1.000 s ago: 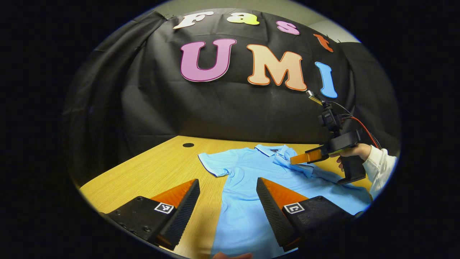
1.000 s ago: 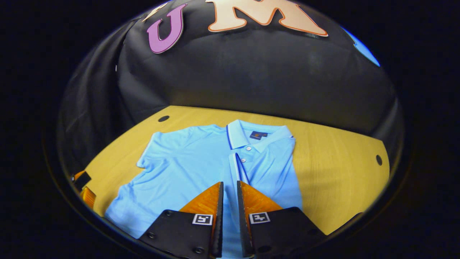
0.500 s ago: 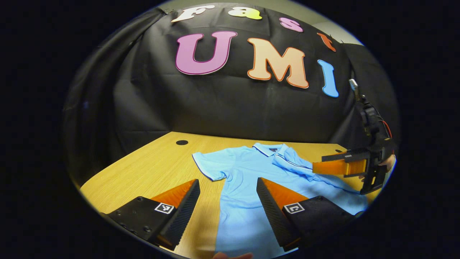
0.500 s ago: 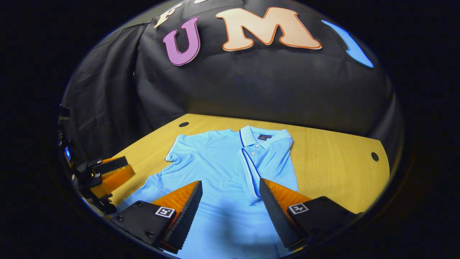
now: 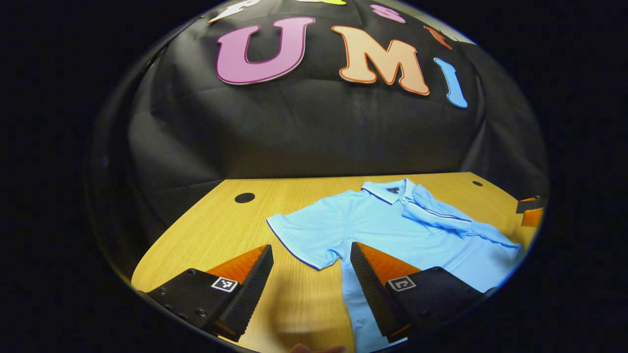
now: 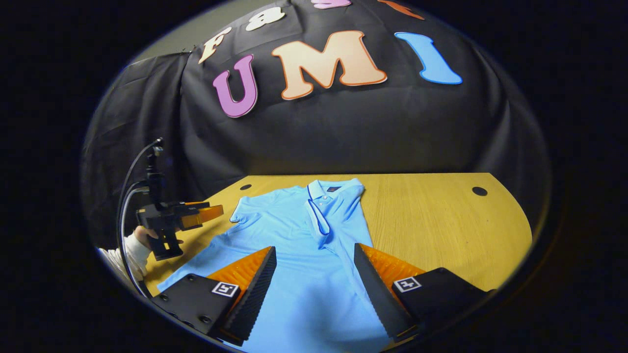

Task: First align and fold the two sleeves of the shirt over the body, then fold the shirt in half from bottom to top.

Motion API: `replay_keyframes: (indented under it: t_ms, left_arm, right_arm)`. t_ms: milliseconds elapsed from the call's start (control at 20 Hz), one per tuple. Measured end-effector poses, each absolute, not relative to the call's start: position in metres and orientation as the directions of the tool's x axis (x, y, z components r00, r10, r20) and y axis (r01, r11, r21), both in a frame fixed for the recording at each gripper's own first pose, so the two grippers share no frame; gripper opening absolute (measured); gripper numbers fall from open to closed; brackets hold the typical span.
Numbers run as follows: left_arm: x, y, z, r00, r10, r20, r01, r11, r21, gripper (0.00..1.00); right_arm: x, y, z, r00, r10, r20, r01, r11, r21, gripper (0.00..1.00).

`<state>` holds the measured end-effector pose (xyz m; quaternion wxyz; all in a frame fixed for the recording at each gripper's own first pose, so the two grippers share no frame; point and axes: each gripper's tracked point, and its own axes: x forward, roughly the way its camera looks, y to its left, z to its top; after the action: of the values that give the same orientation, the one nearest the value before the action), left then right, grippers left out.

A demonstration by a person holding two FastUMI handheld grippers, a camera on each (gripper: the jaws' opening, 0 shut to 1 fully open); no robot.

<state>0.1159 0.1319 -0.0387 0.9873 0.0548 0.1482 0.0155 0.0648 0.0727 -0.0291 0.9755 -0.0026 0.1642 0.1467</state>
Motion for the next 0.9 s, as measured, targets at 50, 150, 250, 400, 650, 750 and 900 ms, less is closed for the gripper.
replay_keyframes:
  t_ms: [50,150,250,400,650,750,900]
  left_arm:
    - [0.125,0.137,-0.04,0.952,0.041,-0.302,-0.012,0.995,0.099,0.94]
    - [0.146,0.152,-0.041,0.947,0.052,-0.316,-0.029,0.996,0.08,0.94]
    - [0.166,0.167,-0.043,0.942,0.071,-0.327,-0.05,0.996,0.073,0.94]
    - [0.186,0.178,-0.052,0.924,0.08,-0.374,-0.059,0.996,0.069,0.94]
    - [0.204,0.174,-0.063,0.906,0.093,-0.412,-0.032,0.988,0.152,0.94]
    - [0.209,0.173,-0.069,0.899,0.102,-0.426,-0.033,0.986,0.166,0.94]
    - [0.209,0.17,-0.08,0.879,0.105,-0.464,-0.03,0.986,0.165,0.93]
  right_arm:
    - [0.059,0.067,-0.022,0.911,0.277,-0.304,-0.278,0.96,0.042,0.98]
    - [0.046,0.053,-0.011,0.926,0.258,-0.277,-0.261,0.965,0.027,0.98]
    - [0.037,0.035,-0.004,0.942,0.219,-0.255,-0.225,0.974,0.008,0.94]
    - [0.024,0.005,0.002,0.962,0.141,-0.233,-0.148,0.989,-0.012,0.94]
    - [0.015,-0.036,0.006,0.977,0.048,-0.208,-0.044,0.999,0.022,0.98]
    - [0.009,-0.048,0.003,0.978,0.022,-0.21,-0.017,1.0,0.022,0.98]
    - [0.007,-0.054,-0.006,0.974,0.01,-0.227,-0.005,1.0,0.02,0.98]
